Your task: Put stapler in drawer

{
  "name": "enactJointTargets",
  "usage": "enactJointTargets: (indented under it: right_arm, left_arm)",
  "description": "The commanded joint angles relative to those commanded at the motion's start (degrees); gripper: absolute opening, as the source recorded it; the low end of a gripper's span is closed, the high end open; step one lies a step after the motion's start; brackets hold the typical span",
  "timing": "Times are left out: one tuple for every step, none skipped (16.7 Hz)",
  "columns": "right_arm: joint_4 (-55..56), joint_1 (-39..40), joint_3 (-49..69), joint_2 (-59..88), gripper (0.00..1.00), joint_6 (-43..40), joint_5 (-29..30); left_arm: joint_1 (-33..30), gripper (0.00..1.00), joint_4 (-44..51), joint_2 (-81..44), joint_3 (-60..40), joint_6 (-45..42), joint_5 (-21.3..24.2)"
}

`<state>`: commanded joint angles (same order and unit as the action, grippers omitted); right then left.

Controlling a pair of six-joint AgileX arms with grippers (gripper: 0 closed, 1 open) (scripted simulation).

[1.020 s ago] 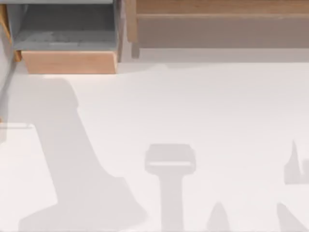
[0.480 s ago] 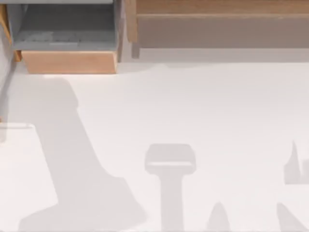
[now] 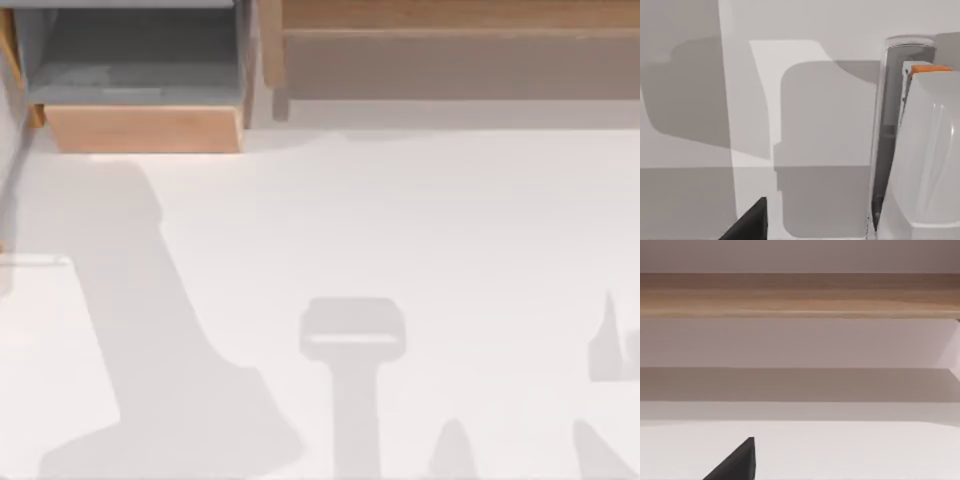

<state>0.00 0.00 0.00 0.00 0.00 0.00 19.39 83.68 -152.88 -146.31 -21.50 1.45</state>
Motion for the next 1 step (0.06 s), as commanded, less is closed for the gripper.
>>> enactJointTargets:
  right_arm:
    - [0.00, 0.00, 0.00, 0.00, 1.00, 0.00, 0.00]
  left_arm:
    - [0.00, 1.00, 0.00, 0.00, 0.00, 0.00, 0.00]
